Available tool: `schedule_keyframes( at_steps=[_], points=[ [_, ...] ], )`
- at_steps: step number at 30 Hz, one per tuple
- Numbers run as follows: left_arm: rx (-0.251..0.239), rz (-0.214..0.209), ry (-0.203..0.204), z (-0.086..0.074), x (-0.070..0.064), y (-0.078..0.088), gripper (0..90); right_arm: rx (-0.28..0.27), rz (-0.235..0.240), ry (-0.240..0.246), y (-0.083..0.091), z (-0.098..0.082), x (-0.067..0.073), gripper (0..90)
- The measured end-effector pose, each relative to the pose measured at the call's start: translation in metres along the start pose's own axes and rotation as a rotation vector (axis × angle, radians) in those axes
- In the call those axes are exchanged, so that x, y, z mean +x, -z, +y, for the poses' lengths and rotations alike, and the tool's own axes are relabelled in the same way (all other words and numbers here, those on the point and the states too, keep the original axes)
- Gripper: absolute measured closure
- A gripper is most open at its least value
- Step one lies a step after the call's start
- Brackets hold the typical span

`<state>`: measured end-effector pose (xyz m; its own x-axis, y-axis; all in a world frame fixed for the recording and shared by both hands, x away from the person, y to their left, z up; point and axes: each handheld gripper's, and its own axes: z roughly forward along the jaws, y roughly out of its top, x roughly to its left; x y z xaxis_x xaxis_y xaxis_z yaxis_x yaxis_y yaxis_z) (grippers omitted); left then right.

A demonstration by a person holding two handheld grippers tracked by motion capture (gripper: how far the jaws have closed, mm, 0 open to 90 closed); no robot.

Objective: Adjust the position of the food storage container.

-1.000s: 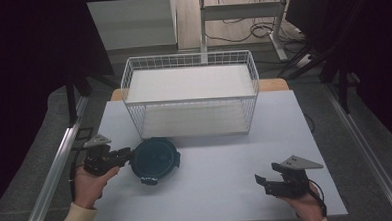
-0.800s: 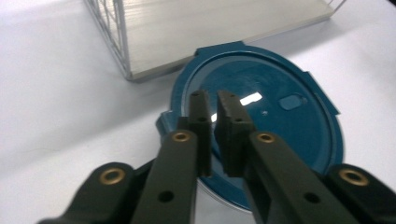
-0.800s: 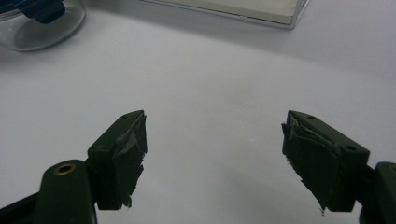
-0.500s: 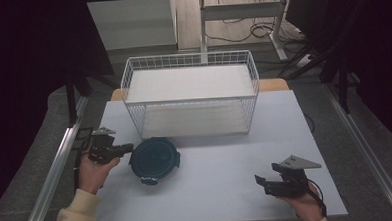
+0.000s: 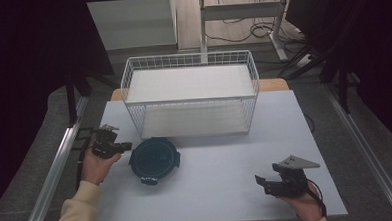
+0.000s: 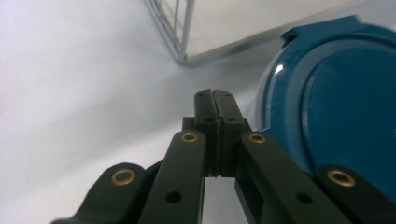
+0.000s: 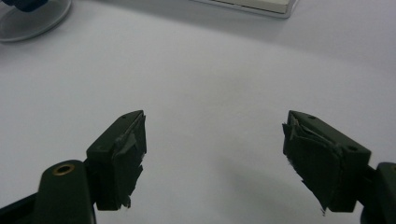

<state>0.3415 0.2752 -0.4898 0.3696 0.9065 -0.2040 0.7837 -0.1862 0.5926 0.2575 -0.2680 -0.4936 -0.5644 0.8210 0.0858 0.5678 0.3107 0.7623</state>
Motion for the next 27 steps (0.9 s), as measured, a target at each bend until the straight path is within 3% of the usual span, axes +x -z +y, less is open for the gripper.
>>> schedule_keyframes(
  at_steps=[4,9,17,18,20,27],
  points=[
    [0.013,-0.026,-0.001,0.001,-0.002,-0.007,90.0,0.002,-0.002,0.002,-0.001,0.0,0.0,21.3],
    [0.022,-0.021,0.006,0.002,-0.004,-0.011,90.0,0.005,-0.004,0.003,-0.001,0.0,0.001,21.3],
    [0.044,-0.014,-0.022,0.002,-0.008,-0.015,90.0,0.006,-0.003,0.004,-0.002,0.0,0.001,21.3],
    [0.038,-0.032,-0.027,0.002,-0.008,-0.016,90.0,0.007,-0.002,0.004,-0.002,0.0,0.001,21.3],
    [0.058,-0.008,-0.054,0.002,-0.013,-0.018,90.0,0.008,-0.002,0.005,-0.002,0.0,0.001,21.3],
    [0.061,-0.011,-0.059,0.002,-0.017,-0.019,90.0,0.009,-0.002,0.007,-0.003,0.0,0.002,21.3]
  ],
)
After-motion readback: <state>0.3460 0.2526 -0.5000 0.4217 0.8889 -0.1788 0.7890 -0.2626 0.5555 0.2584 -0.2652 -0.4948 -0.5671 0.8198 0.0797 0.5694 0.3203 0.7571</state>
